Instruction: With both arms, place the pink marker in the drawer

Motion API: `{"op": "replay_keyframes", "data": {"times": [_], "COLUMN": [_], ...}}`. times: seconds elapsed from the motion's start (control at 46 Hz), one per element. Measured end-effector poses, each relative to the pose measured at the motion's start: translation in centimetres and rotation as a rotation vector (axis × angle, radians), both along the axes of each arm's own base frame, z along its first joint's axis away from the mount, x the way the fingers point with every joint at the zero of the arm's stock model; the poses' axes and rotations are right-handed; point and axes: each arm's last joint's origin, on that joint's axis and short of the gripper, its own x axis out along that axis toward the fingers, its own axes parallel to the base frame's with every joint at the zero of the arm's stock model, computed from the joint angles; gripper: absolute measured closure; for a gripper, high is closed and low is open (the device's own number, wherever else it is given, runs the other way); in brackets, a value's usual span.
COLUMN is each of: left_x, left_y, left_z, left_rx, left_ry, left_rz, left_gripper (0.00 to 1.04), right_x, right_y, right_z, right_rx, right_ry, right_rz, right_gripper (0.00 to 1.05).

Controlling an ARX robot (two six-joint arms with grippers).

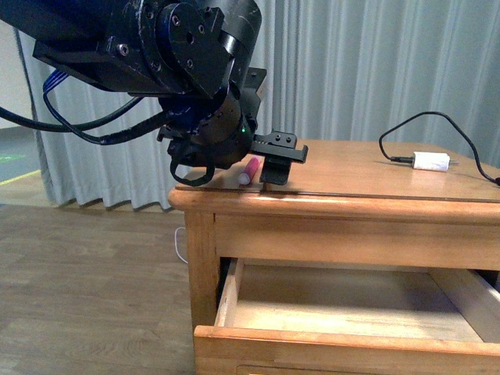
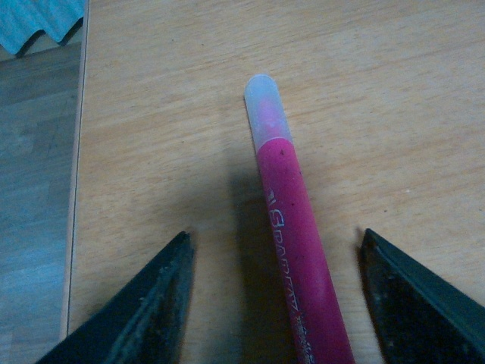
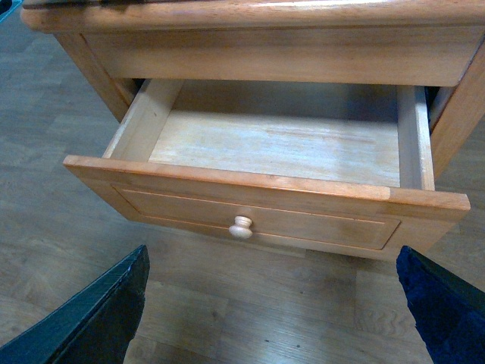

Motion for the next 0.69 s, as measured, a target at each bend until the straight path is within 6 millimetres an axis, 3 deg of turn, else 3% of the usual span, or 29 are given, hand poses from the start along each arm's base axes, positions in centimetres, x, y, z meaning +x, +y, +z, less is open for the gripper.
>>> {"op": "replay_keyframes", "data": {"times": [0.13,0.282,0.478,0.695], "left_x": [-0.1,-0.6,-1.6,-5.3], "left_y": [0.1,0.6,1.1,1.7], "left_z": [-0.1,-0.2,0.3,3.5], "left_rx": [0.0,0.026,0.035,0.011], "left_ry": [0.0,-0.045,-0.115,-0.256], "left_rz": [0.002,-0.014,-0.113,-0.382], "left_gripper": [0.57,0.88,0.9,0.9], "right_x": [0.0,0.0,0.0,0.0], "right_y": [0.0,0.0,0.0,0.0], "right_z": [0.0,0.0,0.0,0.0], "right_rx": [0.0,0.0,0.0,0.0], "right_ry": [0.0,0.0,0.0,0.0], "right_rz": [0.0,0.0,0.0,0.0], "right_gripper": [0.08,0.08,0.08,0.08]}}
